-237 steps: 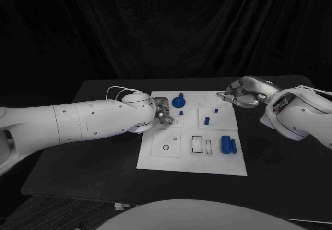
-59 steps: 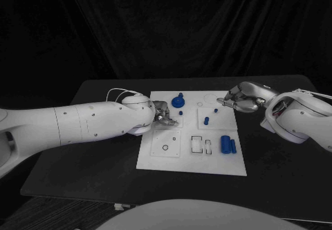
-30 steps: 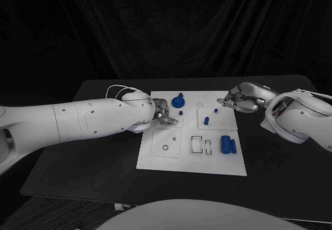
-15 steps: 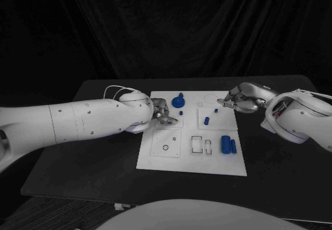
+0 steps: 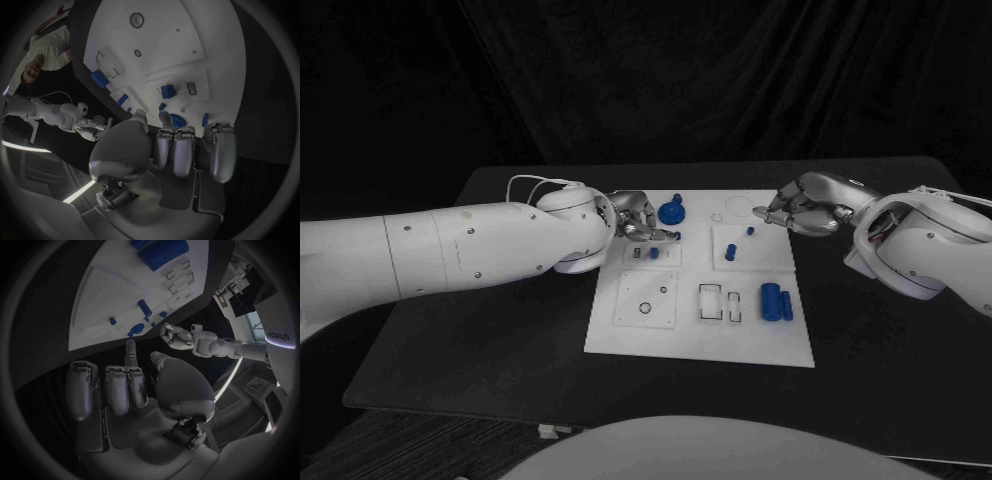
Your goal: Assemble the parts on the task board
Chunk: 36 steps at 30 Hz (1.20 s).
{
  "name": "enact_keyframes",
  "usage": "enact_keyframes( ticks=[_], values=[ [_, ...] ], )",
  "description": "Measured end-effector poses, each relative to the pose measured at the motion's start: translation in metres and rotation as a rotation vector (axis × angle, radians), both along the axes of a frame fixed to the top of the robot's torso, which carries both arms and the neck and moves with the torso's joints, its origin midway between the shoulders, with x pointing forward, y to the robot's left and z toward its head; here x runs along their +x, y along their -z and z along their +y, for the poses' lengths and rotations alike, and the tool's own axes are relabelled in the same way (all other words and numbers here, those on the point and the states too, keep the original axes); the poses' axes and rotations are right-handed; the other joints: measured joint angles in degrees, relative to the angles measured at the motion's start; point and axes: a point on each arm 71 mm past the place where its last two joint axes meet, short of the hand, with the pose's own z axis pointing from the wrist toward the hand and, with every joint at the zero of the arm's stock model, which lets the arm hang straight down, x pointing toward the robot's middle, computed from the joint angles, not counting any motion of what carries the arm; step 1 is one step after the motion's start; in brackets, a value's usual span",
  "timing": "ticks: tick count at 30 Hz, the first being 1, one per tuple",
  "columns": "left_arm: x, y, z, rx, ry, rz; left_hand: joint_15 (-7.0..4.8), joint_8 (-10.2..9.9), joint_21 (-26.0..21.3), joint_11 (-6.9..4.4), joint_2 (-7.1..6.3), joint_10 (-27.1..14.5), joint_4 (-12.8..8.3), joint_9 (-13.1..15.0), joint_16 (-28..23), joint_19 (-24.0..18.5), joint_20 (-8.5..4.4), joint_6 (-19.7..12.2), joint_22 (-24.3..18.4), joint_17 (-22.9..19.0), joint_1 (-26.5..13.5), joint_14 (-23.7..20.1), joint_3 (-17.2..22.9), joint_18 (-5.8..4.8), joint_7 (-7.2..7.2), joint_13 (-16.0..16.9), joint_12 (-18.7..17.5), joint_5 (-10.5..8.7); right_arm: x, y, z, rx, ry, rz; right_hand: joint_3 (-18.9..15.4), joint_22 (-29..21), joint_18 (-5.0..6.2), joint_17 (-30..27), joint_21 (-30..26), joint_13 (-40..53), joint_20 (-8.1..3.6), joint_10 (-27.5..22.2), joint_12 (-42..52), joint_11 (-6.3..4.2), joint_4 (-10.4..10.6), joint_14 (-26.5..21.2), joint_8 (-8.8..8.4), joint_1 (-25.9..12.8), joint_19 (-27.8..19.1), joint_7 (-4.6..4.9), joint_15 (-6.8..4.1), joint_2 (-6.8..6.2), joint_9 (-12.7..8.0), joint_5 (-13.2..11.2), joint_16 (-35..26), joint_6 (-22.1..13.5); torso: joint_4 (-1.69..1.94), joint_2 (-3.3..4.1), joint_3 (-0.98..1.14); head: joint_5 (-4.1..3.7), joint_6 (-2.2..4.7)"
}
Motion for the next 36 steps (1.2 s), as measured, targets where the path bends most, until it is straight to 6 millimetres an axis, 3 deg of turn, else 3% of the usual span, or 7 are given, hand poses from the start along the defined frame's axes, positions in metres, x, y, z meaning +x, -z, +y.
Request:
enact_keyframes(
  ticks=[3,8,14,17,20,26,36],
  values=[
    [0.003,-0.012,0.002,-0.009,0.002,-0.027,0.0,-2.9,0.0,0.0,0.03,0.0,0.3,-1.8,0.0,0.1,-0.07,0.5,0.0,0.0,1.0,0.0,-0.3,0.0,0.24,0.0,0.0,1.89,0.0,0.0,0.0,0.0,0.001,0.0,0.0,0.0,0.0,0.0,0.0,0.0,0.0,0.0,0.0,0.0,0.0,0.0,0.0,0.0,0.0,0.0,0.0,0.0,0.0,0.0,0.0,0.0,0.0,0.0,0.0,0.02,0.0],
    [0.007,-0.034,0.005,-0.011,0.006,-0.064,0.53,-15.2,0.0,1.03,0.52,0.2,0.4,-11.5,0.0,-0.2,0.28,3.8,0.0,0.0,4.0,-0.1,-0.9,0.0,1.84,0.0,0.0,6.01,0.0,0.0,0.0,0.0,0.001,0.0,0.0,0.0,0.01,0.0,0.0,0.0,0.0,0.0,0.0,0.0,0.0,0.0,0.0,0.0,0.0,0.0,0.0,0.0,0.0,0.0,0.0,0.0,0.0,0.0,0.01,0.1,0.0],
    [0.006,-0.038,0.005,0.008,0.015,-0.049,0.54,-27.9,-0.1,1.16,-0.39,0.1,-0.3,-22.5,0.0,0.1,0.57,11.8,0.0,0.0,10.1,-0.1,1.9,0.0,1.98,0.0,0.0,15.52,0.0,0.0,0.0,0.0,0.001,0.001,0.0,0.0,0.0,0.0,0.0,0.0,0.0,0.0,0.0,0.0,0.0,0.0,0.0,0.0,0.0,0.0,0.0,0.0,0.0,0.0,0.0,0.0,0.0,-0.01,0.01,0.06,0.0],
    [0.005,-0.037,0.003,0.03,0.021,-0.012,0.54,-32.5,-0.2,1.16,-1.13,0.1,0.0,-26.5,0.0,0.1,0.57,14.6,0.0,0.0,10.9,-0.1,3.6,0.0,2.16,0.0,0.0,15.44,0.0,0.0,0.0,0.0,0.001,0.001,0.0,0.0,0.0,0.0,0.0,0.0,0.0,0.0,0.0,0.0,0.0,0.0,0.0,0.0,0.0,0.0,0.0,0.0,0.0,0.0,0.0,0.0,0.0,-0.02,0.01,-0.07,0.0],
    [0.004,-0.034,0.002,0.053,0.021,0.033,0.73,-36.3,-0.2,1.16,-1.55,0.1,0.3,-30.0,0.0,0.1,0.57,16.5,0.0,0.0,9.9,0.1,3.9,-0.01,2.55,0.0,0.0,12.89,0.0,0.0,-0.001,0.0,0.001,0.001,0.0,0.0,0.0,0.0,0.0,0.0,0.0,0.0,0.0,0.0,0.0,0.0,0.0,0.0,0.0,0.0,0.0,0.0,0.0,0.0,0.0,0.0,0.0,-0.03,0.03,-0.1,0.0],
    [0.006,-0.028,0.001,0.11,0.009,0.116,0.74,-40.6,-0.2,1.16,-1.41,0.1,0.2,-34.6,0.0,0.0,0.64,20.3,0.0,0.0,5.7,0.1,3.4,-0.01,2.59,0.0,0.0,4.62,0.0,0.0,-0.001,0.0,0.002,0.001,0.0,0.0,0.0,0.0,0.0,0.0,0.0,0.0,0.0,0.0,0.0,0.0,0.0,0.0,0.0,0.0,0.0,0.0,0.0,0.0,0.0,0.0,0.0,-0.01,0.03,-0.03,0.0],
    [0.011,-0.022,0.0,0.168,-0.001,0.179,0.74,-41.9,-0.2,1.15,-1.04,0.1,0.3,-36.7,0.0,-0.1,0.76,22.6,0.0,0.0,4.1,0.1,2.8,0.0,2.23,0.0,0.0,3.51,-0.001,0.0,0.0,0.0,0.001,0.001,0.0,0.0,0.0,0.0,0.0,0.0,0.0,0.0,0.0,0.0,0.0,0.0,0.0,0.0,0.0,0.0,0.0,0.0,0.1,0.0,0.0,0.0,-0.01,0.04,-0.02,0.09,0.0]
  ],
)
